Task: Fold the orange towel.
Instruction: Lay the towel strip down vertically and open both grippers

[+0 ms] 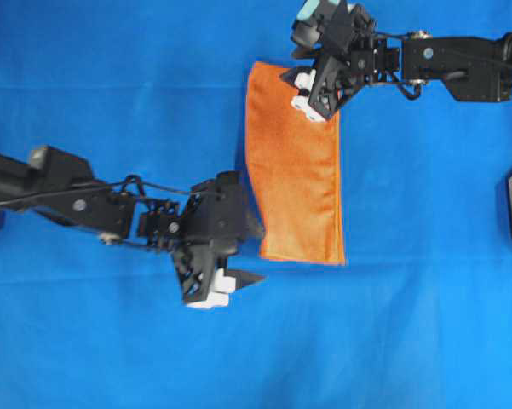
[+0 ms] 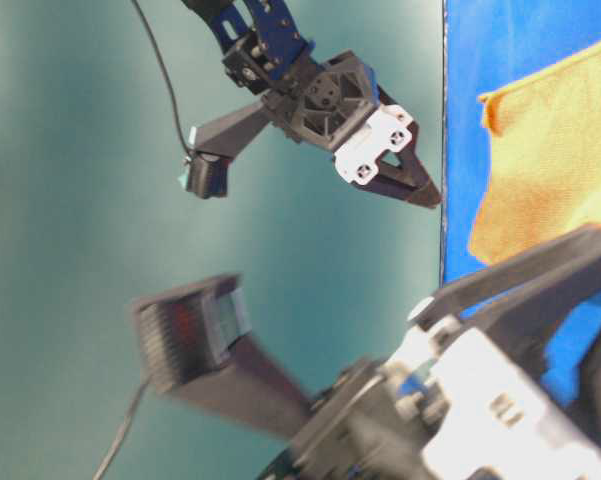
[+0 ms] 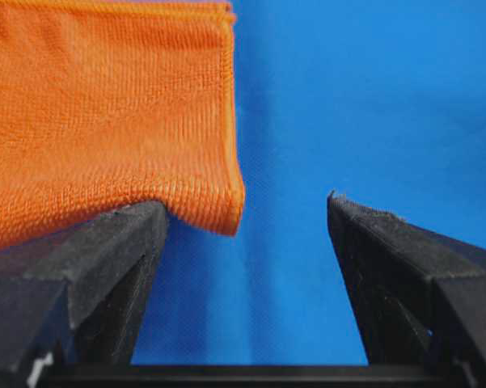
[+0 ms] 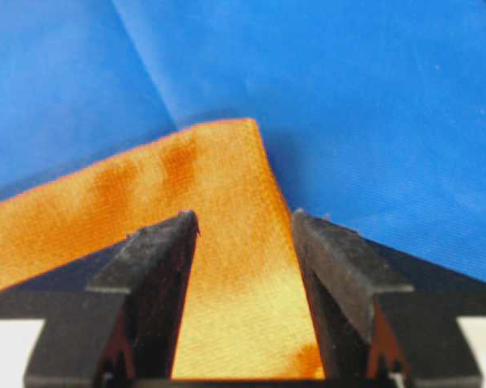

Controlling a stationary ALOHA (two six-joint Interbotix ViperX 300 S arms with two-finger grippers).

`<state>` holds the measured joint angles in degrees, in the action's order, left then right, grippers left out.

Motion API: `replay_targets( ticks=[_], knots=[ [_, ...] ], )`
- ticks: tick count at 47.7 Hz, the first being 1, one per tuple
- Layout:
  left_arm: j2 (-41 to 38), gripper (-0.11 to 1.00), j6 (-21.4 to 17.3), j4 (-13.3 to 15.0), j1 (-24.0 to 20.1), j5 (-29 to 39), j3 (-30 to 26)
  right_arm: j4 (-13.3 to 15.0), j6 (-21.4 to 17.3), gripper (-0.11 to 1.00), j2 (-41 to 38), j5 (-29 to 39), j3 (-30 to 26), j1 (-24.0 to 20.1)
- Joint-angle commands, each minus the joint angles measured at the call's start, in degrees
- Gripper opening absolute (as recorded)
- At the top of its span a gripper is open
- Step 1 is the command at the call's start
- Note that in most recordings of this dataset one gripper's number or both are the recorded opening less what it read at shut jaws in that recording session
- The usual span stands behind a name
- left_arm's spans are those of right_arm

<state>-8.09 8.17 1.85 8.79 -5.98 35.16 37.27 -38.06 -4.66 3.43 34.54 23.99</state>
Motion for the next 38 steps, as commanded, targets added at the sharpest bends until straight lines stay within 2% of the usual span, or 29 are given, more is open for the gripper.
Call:
replay_targets(
  ticks=[1, 13, 24, 33, 38],
  knots=[
    [4.6, 0.72, -0.2, -0.2, -0.6, 0.3, 0.7, 0.2, -0.1, 0.55, 3.7, -0.1, 0.4, -1.2],
    [15.3, 0.72, -0.2, -0.2, -4.7, -0.7, 7.9, 0.2, -0.4, 0.55, 12.9, 0.0, 6.9, -4.2],
    [19.4, 0.72, -0.4, -0.3, -10.4, -6.8, 12.0, -0.1, -0.9, 0.55, 22.8, -1.1, 15.4, -4.7],
    [20.1, 0.72, -5.2, -0.4, -15.5, -9.0, 13.4, -0.3, -0.9, 0.54, 30.1, -3.7, 20.9, -4.7],
    [19.8, 0.72, -6.6, -0.4, -17.8, -10.3, 13.8, -0.3, -0.9, 0.54, 32.3, -5.3, 22.5, -4.4]
  ],
)
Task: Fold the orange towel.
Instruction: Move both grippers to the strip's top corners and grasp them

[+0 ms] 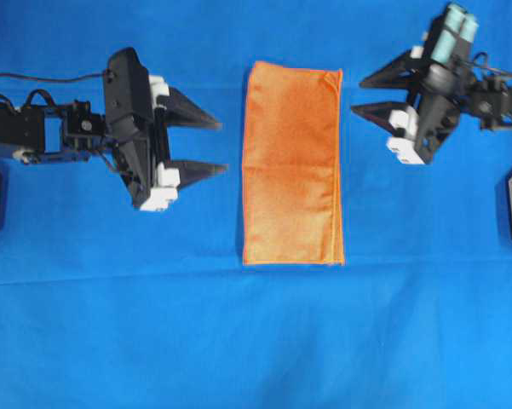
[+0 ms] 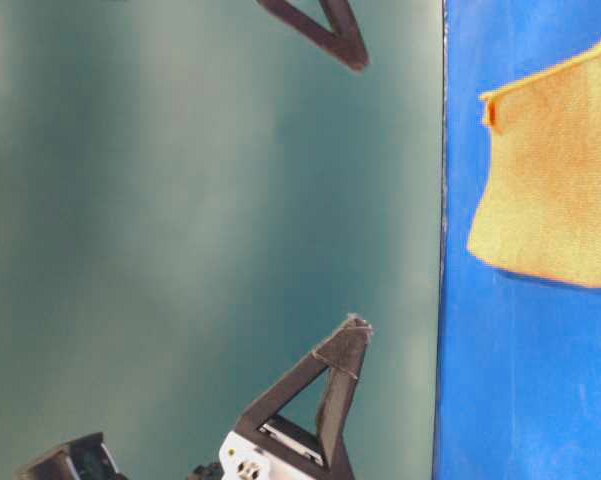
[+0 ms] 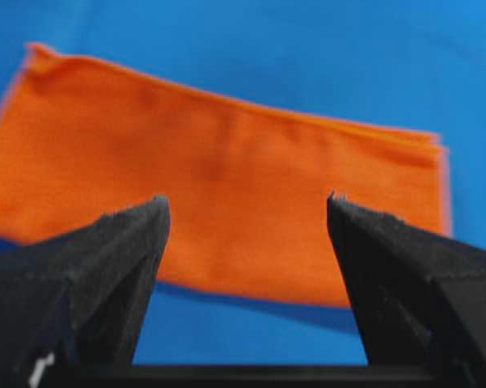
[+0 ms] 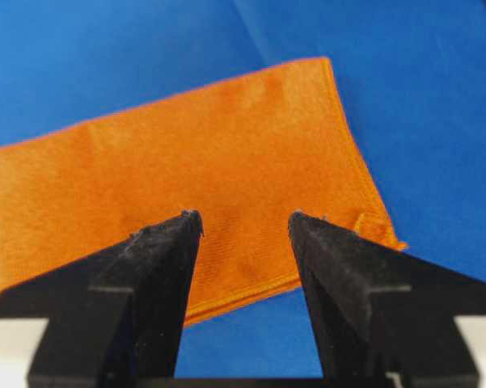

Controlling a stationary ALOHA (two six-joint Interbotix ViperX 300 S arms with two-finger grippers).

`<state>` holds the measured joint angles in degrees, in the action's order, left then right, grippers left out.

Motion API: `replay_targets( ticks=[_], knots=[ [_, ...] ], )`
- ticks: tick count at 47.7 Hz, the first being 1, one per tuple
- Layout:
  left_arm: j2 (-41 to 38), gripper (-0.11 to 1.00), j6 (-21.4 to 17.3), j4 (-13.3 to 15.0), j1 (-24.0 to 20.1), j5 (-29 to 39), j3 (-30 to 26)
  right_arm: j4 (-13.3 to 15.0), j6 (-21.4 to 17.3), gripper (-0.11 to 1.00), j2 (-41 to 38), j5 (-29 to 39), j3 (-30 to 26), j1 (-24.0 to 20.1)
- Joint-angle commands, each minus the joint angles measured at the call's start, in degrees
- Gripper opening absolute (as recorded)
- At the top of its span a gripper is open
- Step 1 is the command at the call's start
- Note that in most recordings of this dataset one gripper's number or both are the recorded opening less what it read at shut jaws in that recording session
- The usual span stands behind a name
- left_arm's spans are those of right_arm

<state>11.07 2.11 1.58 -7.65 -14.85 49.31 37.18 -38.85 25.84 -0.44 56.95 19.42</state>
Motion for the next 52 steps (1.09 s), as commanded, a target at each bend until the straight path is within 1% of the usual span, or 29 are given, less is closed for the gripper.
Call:
replay_targets(
  ticks=[1, 10, 18, 27, 34, 39, 45, 52],
  knots=[
    [0.4, 0.72, -0.6, -0.1, -1.7, -1.8, -0.3, -0.2, -0.1, 0.54, 1.9, -1.7, 0.3, 0.2],
    [-0.5, 0.72, -1.7, -0.1, -2.5, -3.6, -1.0, -0.2, -0.1, 0.54, 1.7, -2.1, 0.4, 1.1],
    [-1.2, 0.72, -1.8, -0.1, -3.4, -3.9, -1.3, -0.2, 0.0, 0.54, 0.4, -2.7, -0.5, 4.3],
    [-4.4, 0.72, -2.3, -0.1, -7.5, -7.0, -3.2, 0.1, 0.5, 0.54, -4.8, -5.4, -3.9, 8.1],
    [-9.9, 0.72, -4.7, -0.1, -10.6, -8.7, -6.2, 0.4, 0.8, 0.54, -11.5, -5.7, -7.3, 9.7],
    [-14.4, 0.72, -5.2, -0.1, -12.4, -8.8, -9.0, 0.4, 0.8, 0.54, -17.6, -5.7, -9.1, 11.3],
    [-20.4, 0.72, -5.3, -0.1, -13.8, -8.8, -12.3, 0.4, 0.9, 0.54, -23.5, -6.9, -9.8, 12.7],
    [-27.1, 0.72, -5.3, -0.1, -15.1, -8.8, -15.7, 0.3, 0.8, 0.54, -27.9, -9.4, -10.2, 13.7]
  ],
)
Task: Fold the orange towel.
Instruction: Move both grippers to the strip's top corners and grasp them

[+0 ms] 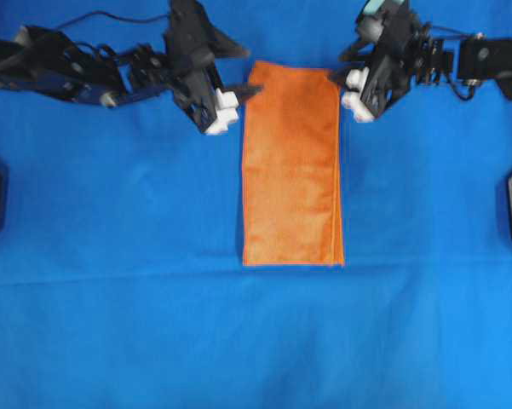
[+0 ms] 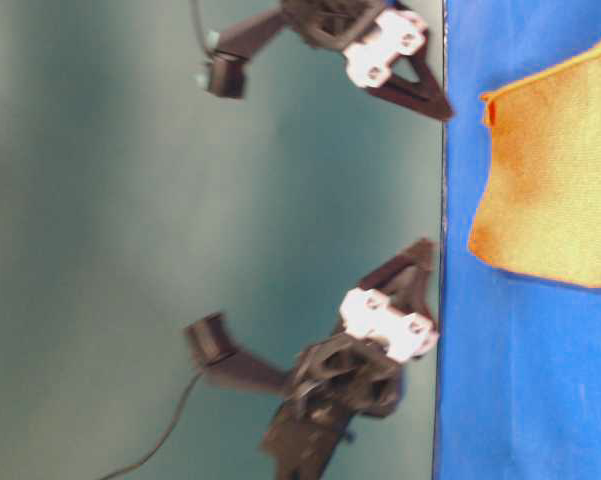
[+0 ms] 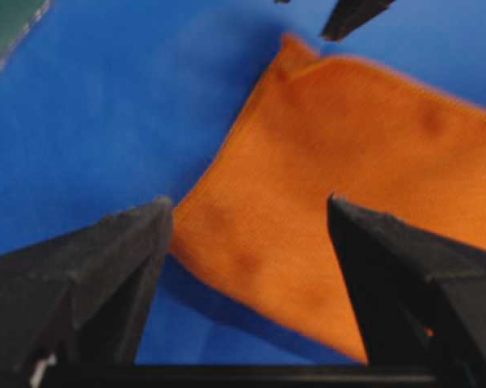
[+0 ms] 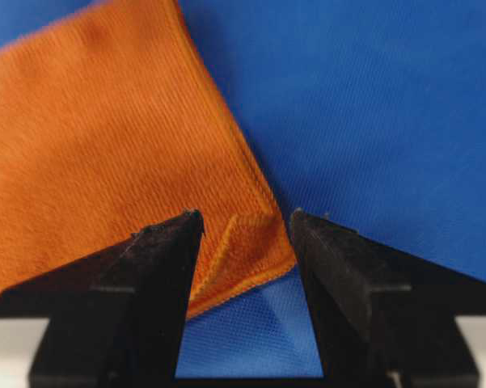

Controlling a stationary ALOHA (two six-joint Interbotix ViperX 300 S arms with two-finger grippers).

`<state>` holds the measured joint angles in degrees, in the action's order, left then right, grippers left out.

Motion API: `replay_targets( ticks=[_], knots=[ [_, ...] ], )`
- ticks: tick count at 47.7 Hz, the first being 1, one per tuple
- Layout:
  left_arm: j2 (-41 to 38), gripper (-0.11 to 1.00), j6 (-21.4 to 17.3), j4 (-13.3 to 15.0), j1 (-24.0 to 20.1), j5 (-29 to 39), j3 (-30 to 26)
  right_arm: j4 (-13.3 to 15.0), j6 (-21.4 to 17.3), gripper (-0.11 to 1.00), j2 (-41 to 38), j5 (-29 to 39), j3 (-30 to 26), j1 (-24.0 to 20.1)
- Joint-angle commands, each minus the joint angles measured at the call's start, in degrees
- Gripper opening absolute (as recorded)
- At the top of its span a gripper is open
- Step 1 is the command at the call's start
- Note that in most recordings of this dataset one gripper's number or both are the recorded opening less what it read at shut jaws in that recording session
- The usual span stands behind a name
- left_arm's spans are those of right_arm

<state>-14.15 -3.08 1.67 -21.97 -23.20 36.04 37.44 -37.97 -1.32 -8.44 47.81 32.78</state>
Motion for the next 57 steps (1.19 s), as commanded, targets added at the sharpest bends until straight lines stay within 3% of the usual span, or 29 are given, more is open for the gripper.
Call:
replay_targets(
  ticks=[1, 9, 22, 26, 31, 38, 43, 57],
  knots=[
    [-2.7, 0.72, -0.1, -0.2, -0.9, -0.4, -2.9, -0.1, -0.1, 0.54, -1.1, -1.4, -1.1, 0.5],
    [-8.1, 0.72, -0.1, -0.2, -2.1, -0.4, -5.7, -0.4, -0.2, 0.54, -3.9, -1.5, -0.9, 2.0],
    [-8.9, 0.70, -0.1, 0.0, -2.9, -0.2, -5.4, -0.6, -0.3, 0.53, -4.7, -1.5, -1.2, 2.5],
    [-8.9, 0.60, -0.1, 0.0, -2.9, -0.2, -5.4, -0.6, -0.3, 0.52, -4.9, -1.5, -1.7, 2.5],
    [-9.0, 0.35, -0.1, 0.0, -2.9, -0.2, -5.8, -0.6, -0.3, 0.42, -5.3, -1.6, -1.8, 2.5],
    [-9.1, 0.04, -0.4, -0.1, -2.9, -0.2, -5.6, -0.9, -0.9, 0.06, -6.2, -1.6, -1.6, 2.5],
    [-9.0, 0.02, -0.4, -0.1, -2.9, -0.2, -5.4, -2.1, -0.9, 0.04, -6.2, -1.8, -1.1, 2.4],
    [-8.6, 0.02, -0.4, -0.1, -3.0, -0.1, -5.4, -2.3, -0.9, 0.04, -5.6, -2.0, -1.8, 2.5]
  ],
)
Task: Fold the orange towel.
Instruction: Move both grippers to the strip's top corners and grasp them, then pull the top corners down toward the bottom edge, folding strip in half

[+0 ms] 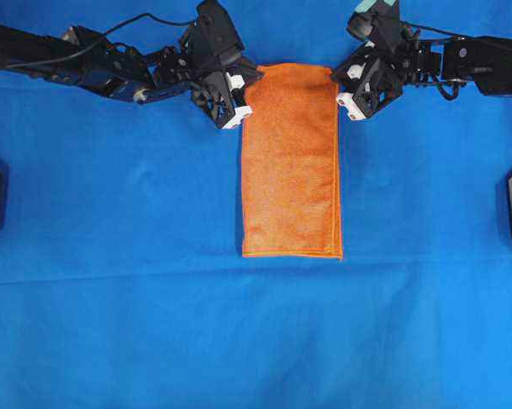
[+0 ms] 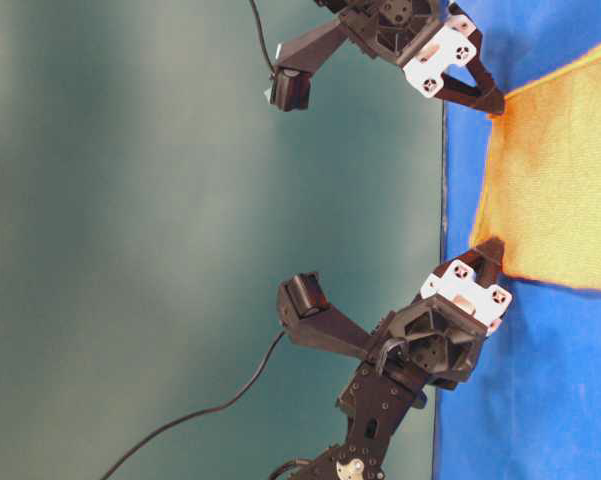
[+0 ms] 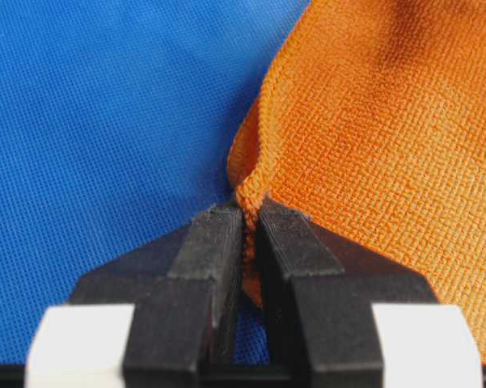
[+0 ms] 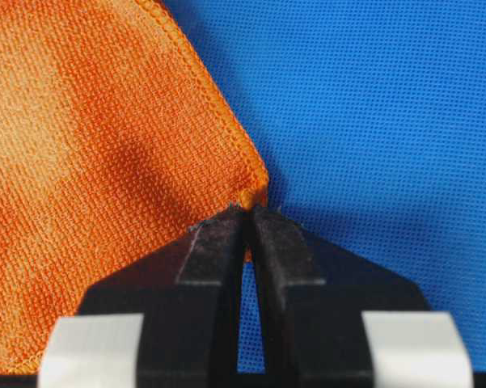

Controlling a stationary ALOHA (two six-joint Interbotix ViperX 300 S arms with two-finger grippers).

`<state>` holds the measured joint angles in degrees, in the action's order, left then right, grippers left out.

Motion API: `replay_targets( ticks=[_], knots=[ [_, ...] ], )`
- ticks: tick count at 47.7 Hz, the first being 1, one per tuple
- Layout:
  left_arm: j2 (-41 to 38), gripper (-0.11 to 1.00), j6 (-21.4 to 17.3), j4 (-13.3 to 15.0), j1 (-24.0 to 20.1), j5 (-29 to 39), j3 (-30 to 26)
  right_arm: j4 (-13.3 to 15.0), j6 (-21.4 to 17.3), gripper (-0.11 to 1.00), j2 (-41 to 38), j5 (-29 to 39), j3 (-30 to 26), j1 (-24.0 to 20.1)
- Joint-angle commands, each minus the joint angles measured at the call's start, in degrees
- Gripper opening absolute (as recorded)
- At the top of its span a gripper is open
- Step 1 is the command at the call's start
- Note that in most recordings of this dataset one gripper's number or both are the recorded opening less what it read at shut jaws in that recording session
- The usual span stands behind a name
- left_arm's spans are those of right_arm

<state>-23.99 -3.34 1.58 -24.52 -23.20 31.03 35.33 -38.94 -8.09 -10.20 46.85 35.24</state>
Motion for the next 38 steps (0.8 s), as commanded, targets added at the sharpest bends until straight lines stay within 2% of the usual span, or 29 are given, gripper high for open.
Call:
replay_targets(
  ticks=[1, 15, 28, 38],
  knots=[
    [1.4, 0.02, -0.1, 0.0, -0.4, -0.2, -0.4, -0.2, 0.1, 0.04, 1.3, -0.1, -0.8, 0.0],
    [4.8, 0.02, -0.1, 0.0, -0.1, 0.0, -0.7, -0.2, 0.2, 0.04, 6.8, 1.6, 0.3, -0.1],
    [5.4, 0.02, 0.1, 0.0, 0.3, 0.0, -0.4, -0.1, 0.4, 0.04, 7.4, 1.5, 0.7, -0.1],
    [6.7, 0.02, 1.0, 0.0, 2.4, 1.1, 1.3, -0.1, 0.4, 0.04, 9.3, 1.7, 1.9, -2.3]
  ],
)
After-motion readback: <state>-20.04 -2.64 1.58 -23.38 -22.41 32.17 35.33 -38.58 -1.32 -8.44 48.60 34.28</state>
